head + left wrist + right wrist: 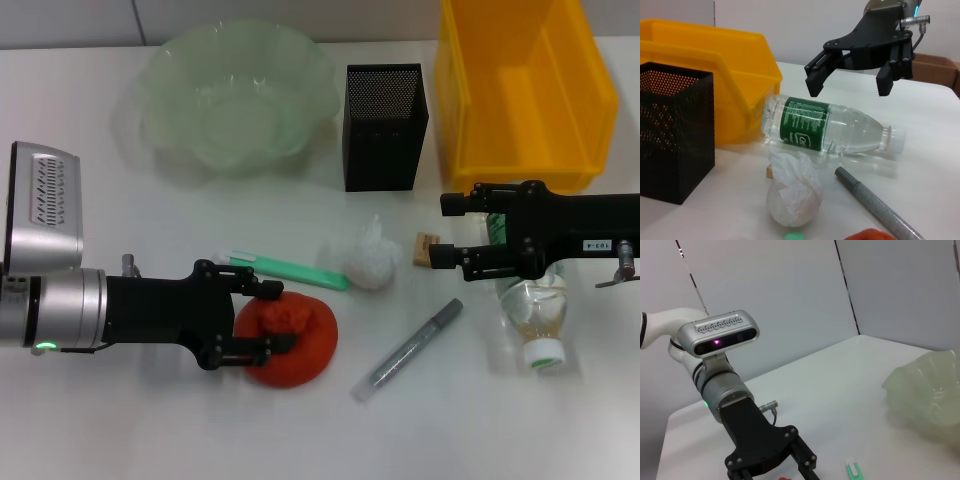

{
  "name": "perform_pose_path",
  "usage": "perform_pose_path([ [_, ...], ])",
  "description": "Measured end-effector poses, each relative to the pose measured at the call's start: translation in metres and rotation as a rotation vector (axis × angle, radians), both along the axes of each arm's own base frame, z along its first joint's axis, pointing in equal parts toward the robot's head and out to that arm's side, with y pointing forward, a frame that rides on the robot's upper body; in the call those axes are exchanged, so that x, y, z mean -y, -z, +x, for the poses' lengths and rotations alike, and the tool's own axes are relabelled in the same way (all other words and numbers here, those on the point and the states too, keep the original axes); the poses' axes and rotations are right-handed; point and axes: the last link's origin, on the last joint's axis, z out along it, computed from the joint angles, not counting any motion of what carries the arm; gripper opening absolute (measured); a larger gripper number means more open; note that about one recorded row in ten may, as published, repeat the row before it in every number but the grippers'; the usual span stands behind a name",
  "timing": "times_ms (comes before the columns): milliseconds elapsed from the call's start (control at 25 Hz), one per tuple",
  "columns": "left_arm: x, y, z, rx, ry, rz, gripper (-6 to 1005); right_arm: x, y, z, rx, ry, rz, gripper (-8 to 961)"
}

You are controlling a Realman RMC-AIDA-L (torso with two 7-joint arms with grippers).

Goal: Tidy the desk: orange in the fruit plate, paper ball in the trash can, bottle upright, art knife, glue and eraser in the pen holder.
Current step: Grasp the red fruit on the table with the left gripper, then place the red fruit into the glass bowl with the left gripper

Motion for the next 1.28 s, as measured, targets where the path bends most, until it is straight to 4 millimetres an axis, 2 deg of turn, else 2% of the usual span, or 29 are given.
perform_pose_path([
  [800, 0.0, 0.0016, -0.0024, -0.018, 0.009, 0.007, 597, 0.0, 0.0, 0.0, 0.0, 0.0, 0.0, 816],
  [1000, -0.0001, 0.0013, -0.0018, -0.025, 0.02, 0.004, 392, 0.0, 0.0, 0.0, 0.0, 0.0, 0.0, 815],
  [1200, -0.001, 0.0005, 0.0, -0.023, 0.027, 0.004, 262, -0.0001, -0.0001, 0.0, 0.0, 0.0, 0.0, 815],
  [1280, -0.001, 0.0004, 0.0002, -0.022, 0.026, 0.003, 249, 0.0, -0.0001, 0.0, 0.0, 0.0, 0.0, 815],
])
